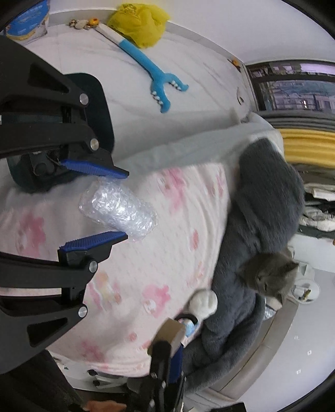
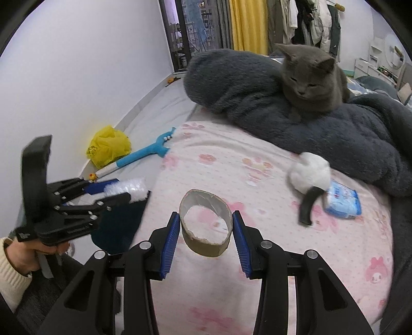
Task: Collect trash
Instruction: 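Carry the bubble-wrap bag and tape core over the green bin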
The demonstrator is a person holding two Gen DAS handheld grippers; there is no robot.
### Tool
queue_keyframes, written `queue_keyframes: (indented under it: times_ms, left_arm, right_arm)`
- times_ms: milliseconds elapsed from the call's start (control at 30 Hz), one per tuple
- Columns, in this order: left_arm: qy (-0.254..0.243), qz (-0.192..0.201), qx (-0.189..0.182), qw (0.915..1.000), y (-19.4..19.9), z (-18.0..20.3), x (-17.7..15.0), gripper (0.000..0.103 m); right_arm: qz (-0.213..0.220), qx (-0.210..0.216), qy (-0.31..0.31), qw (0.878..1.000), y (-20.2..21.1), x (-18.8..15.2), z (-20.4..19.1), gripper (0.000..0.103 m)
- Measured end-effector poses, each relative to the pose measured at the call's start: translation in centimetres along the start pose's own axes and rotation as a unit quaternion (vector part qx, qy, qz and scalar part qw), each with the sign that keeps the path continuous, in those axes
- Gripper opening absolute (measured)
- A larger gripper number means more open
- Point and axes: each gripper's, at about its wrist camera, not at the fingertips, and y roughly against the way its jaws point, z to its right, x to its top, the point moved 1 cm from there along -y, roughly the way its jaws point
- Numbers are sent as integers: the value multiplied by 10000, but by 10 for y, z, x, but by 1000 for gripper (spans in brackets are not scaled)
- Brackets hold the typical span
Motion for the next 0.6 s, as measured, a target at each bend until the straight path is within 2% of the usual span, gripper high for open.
queue_keyframes:
  times_ms: [367, 600]
  left_arm:
    - [336, -396, 272, 9983, -11, -51, -31, 45]
    - [667, -801, 433, 9936, -29, -84, -54, 45]
  right_arm:
    - [-103, 318, 228, 9992, -32, 16, -55, 42]
    - [-237, 468, 361, 9980, -55, 22, -80, 42]
